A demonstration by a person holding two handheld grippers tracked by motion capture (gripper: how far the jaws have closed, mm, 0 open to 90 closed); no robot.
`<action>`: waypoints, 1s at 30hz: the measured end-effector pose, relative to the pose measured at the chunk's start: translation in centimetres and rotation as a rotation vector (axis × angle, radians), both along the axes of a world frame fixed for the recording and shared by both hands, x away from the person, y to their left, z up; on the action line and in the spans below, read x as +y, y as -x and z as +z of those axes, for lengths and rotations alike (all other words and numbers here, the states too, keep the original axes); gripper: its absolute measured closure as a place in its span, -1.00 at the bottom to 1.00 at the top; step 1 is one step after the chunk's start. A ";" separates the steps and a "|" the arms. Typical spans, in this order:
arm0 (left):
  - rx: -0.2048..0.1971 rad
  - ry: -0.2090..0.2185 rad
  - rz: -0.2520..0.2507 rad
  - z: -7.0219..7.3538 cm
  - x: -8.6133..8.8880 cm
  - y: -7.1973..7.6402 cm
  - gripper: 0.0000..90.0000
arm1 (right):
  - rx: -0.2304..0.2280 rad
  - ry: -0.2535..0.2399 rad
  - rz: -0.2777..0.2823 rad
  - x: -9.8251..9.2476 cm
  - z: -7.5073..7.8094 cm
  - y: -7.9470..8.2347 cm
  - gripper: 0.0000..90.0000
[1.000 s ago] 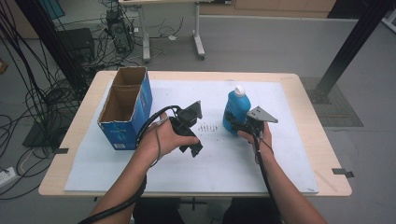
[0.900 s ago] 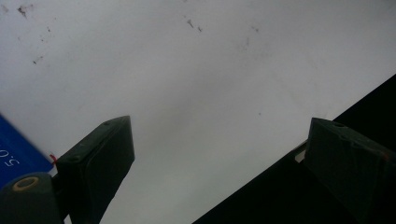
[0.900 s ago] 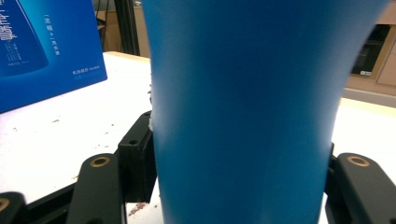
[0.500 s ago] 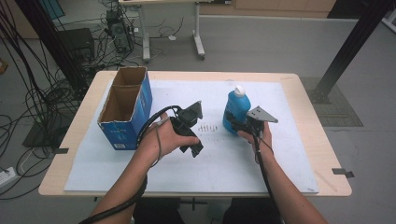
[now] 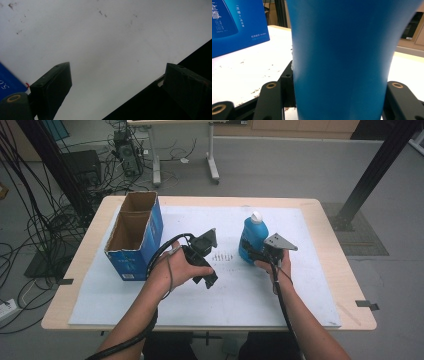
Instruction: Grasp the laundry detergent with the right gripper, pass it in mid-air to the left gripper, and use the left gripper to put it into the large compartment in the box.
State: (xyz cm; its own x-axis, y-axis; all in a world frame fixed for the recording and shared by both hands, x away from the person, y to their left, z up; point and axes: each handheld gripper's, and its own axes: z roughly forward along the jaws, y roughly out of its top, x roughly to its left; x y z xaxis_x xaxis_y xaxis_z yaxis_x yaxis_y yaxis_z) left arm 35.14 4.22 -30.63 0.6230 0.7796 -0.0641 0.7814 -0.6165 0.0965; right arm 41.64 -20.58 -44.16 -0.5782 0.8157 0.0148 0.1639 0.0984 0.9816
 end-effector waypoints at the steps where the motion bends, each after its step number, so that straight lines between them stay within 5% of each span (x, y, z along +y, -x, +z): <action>1: -0.001 0.001 -0.001 0.0 0.0 0.0 -0.80 | 0.000 0.000 -0.002 0.0 0.0 0.0 -0.04; 30: -0.009 0.001 0.001 0.3 0.1 0.1 -0.81 | -0.003 -0.002 -0.001 0.0 0.0 0.0 -0.03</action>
State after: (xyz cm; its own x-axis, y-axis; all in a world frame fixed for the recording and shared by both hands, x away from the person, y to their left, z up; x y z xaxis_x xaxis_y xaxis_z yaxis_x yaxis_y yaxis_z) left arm 35.02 4.27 -30.37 0.6228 0.7802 -0.0592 0.7811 -0.6156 0.1045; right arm 41.61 -20.58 -44.20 -0.5779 0.8160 0.0145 0.1607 0.0964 0.9823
